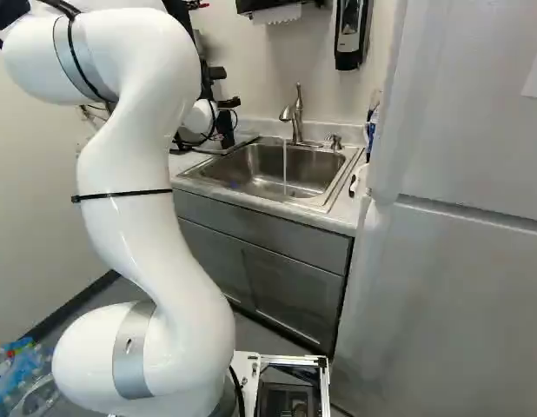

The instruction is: Rinse the cup and place it in the tray

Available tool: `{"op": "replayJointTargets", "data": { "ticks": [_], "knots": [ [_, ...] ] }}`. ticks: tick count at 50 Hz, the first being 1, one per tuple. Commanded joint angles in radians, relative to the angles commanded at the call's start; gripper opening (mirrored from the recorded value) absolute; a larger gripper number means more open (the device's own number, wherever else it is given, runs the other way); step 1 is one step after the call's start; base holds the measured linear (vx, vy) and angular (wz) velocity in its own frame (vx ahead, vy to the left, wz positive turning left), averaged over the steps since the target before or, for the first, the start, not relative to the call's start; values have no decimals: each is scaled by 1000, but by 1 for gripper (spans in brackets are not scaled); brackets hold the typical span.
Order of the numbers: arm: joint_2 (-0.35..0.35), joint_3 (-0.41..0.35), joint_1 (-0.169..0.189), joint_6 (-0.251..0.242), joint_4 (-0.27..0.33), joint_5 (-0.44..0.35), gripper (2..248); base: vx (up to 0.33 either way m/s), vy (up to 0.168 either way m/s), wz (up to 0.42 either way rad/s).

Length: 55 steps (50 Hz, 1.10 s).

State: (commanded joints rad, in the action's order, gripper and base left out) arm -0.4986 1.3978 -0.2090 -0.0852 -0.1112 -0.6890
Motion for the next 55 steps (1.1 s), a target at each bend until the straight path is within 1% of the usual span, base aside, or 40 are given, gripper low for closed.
{"op": "replayJointTargets", "data": {
  "ticks": [21,36,49,55],
  "knots": [
    [17,22,0,0,0,84,247,0,0,0],
    [43,22,1,0,0,149,247,0,0,0],
    [70,16,13,0,0,203,247,0,0,0],
    [83,13,22,0,0,216,247,0,0,0]
  ]
}}
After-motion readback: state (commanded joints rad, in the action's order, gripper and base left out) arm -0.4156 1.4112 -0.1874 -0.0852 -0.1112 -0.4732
